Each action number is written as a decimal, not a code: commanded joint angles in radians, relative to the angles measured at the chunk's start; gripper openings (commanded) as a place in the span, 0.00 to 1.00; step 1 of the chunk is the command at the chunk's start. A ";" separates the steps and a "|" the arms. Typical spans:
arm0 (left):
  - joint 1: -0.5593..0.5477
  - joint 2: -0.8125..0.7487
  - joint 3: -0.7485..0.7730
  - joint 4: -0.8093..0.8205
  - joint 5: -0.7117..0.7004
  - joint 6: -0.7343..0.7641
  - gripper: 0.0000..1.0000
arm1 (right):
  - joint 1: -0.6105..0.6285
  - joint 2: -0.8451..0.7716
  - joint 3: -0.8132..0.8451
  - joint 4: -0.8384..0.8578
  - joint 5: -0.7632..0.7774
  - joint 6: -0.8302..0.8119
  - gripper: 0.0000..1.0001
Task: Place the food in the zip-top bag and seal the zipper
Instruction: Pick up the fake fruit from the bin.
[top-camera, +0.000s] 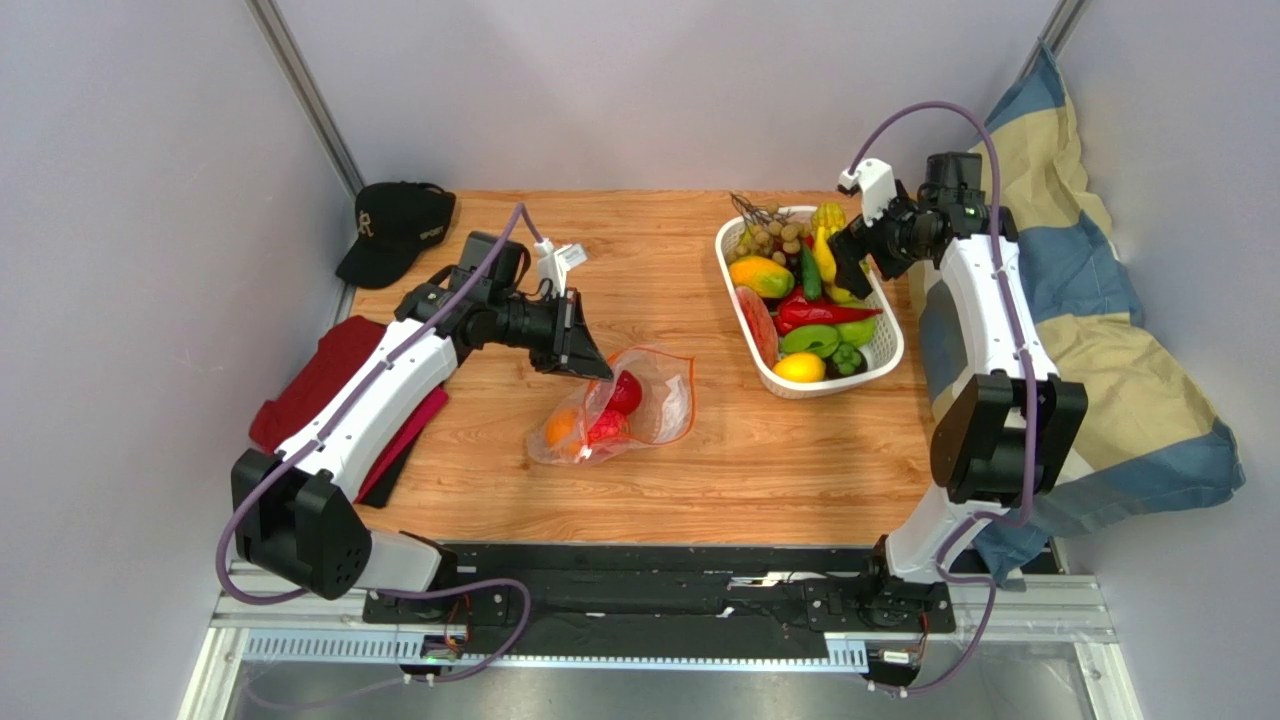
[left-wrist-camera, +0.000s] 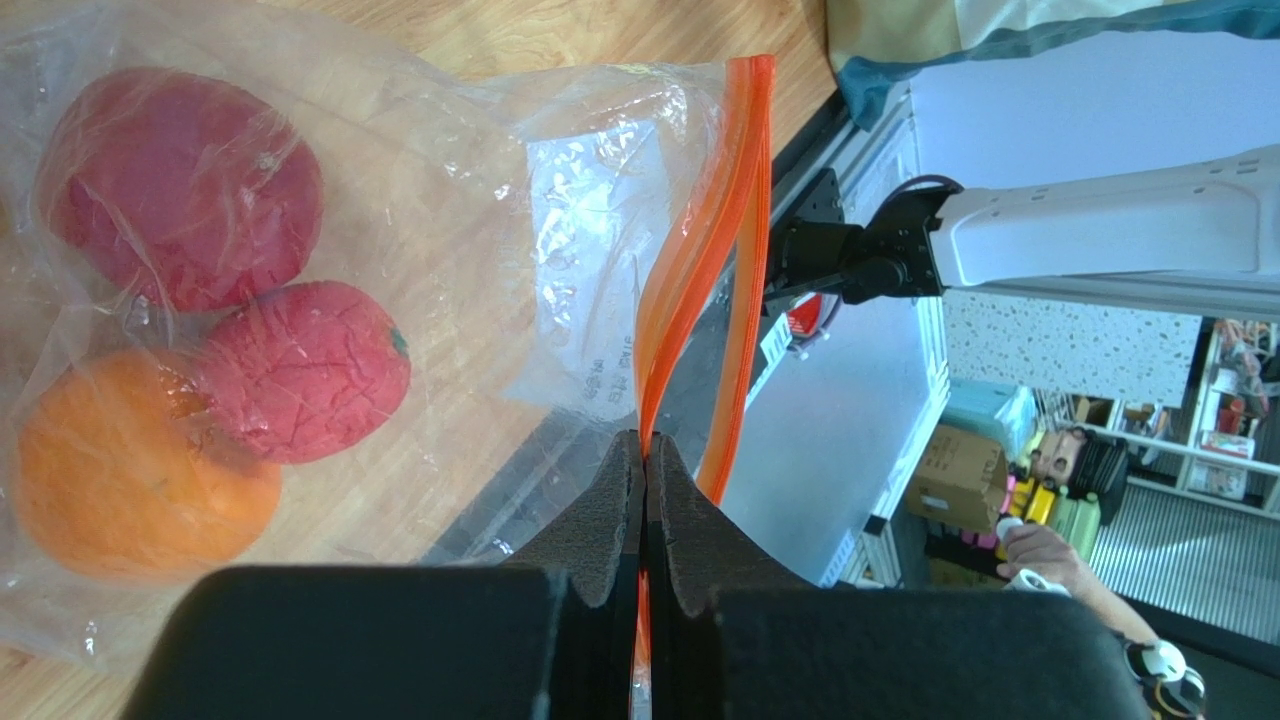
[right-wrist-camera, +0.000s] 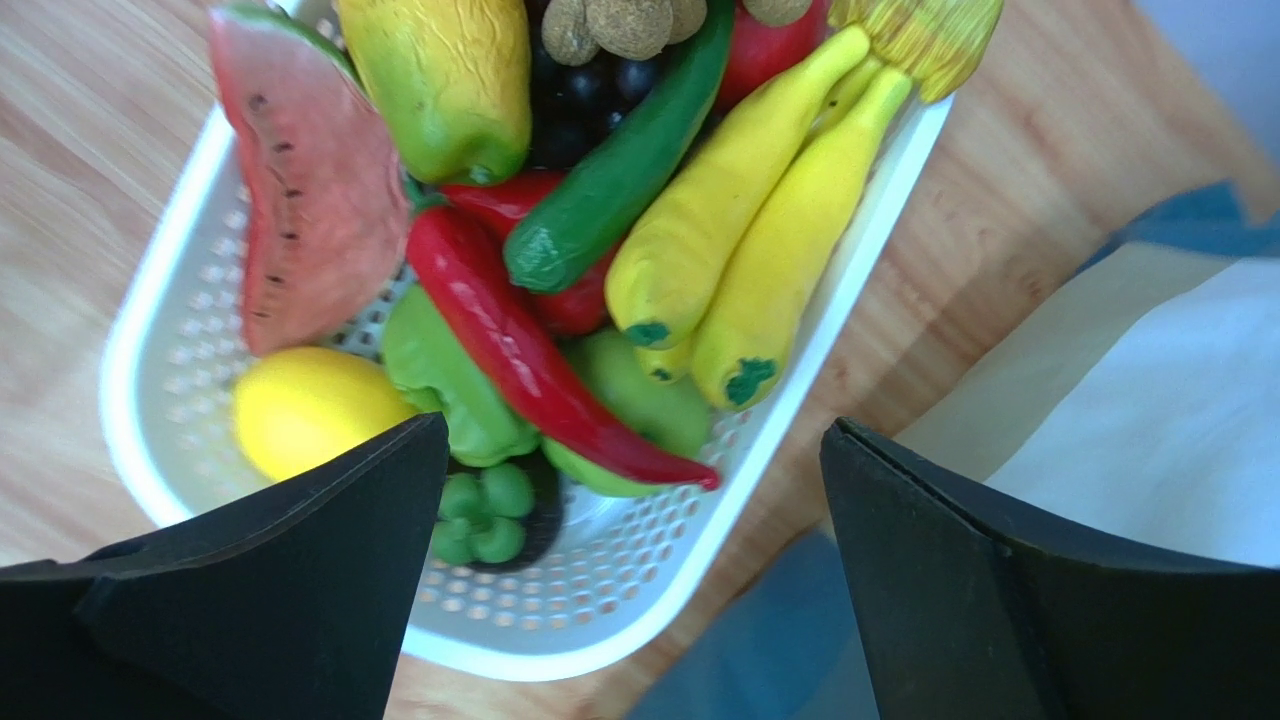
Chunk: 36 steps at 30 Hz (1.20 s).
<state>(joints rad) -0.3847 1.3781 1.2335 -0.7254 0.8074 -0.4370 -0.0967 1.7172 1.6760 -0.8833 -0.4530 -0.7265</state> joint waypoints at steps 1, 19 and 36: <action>-0.002 -0.014 0.035 -0.009 0.019 0.035 0.00 | -0.008 0.028 0.001 0.053 -0.006 -0.287 0.98; 0.000 -0.007 0.044 -0.019 0.015 0.047 0.00 | 0.014 0.167 0.014 0.026 0.033 -0.565 0.67; 0.000 0.009 0.060 -0.023 0.015 0.055 0.00 | 0.020 0.108 -0.019 0.035 0.076 -0.610 0.27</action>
<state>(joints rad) -0.3847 1.3872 1.2537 -0.7452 0.8066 -0.4049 -0.0799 1.8812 1.6653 -0.8505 -0.3824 -1.3186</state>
